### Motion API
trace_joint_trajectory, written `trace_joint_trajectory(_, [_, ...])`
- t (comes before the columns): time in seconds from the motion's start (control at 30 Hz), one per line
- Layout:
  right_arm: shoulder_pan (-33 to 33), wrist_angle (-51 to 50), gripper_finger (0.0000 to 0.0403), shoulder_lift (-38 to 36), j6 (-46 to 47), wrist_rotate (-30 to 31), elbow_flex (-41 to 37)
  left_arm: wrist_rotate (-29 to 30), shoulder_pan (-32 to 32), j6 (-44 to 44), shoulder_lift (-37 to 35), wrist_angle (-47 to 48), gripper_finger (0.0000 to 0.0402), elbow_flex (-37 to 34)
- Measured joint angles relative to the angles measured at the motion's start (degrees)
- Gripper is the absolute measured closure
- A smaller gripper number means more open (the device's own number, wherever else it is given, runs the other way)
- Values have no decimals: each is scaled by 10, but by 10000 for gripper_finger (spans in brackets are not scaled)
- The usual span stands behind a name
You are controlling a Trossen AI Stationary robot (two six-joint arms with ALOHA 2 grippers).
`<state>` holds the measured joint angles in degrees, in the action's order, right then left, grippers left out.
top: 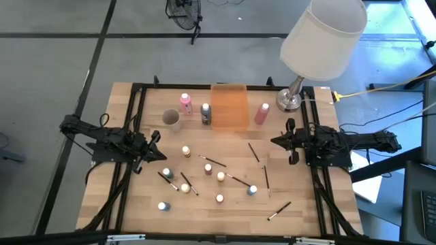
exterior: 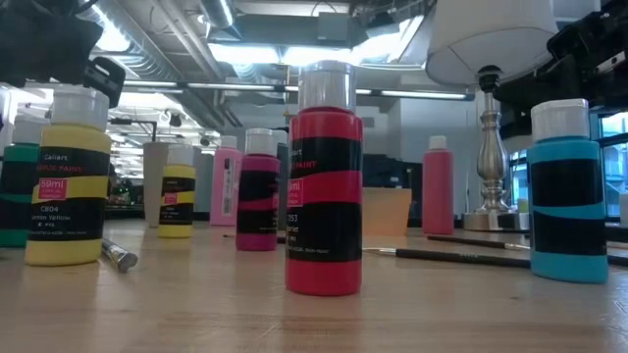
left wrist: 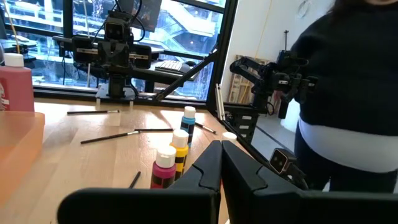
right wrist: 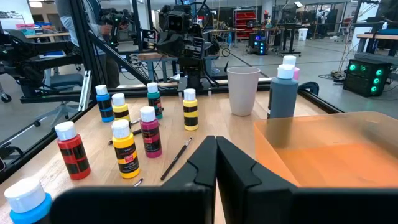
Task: Pick & Place Paint Supplies
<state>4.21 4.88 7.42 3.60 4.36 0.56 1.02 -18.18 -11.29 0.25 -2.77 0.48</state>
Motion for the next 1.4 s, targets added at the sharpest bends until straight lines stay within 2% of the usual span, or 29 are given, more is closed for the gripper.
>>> trace_joint_trajectory(0.43, [0,7,393,0,16,-3,0,0,0,0,0,0,400,0])
trace_joint_trajectory(0.57, [1,50,393,0,217,-50,0,0,0,0,0,0,400,0])
trace_joint_trajectory(0.73, [5,91,393,1,315,-51,0,61,0,43,0,-3,400,0])
trace_joint_trajectory(0.83, [9,113,393,1,430,-84,0,70,0,-13,0,-16,400,0])
trace_joint_trajectory(0.93, [9,126,393,1,457,-86,0,70,0,-57,0,-22,400,0])
trace_joint_trajectory(1.07, [10,126,393,1,495,-86,0,70,0,-66,0,-37,400,0])
trace_joint_trajectory(1.17, [10,125,393,1,495,-57,0,71,0,-93,0,-64,400,0])
trace_joint_trajectory(1.33, [10,110,393,1,489,64,0,72,0,-117,0,-115,400,0])
trace_joint_trajectory(1.4, [10,109,393,1,498,92,0,72,0,-108,0,-131,400,0])
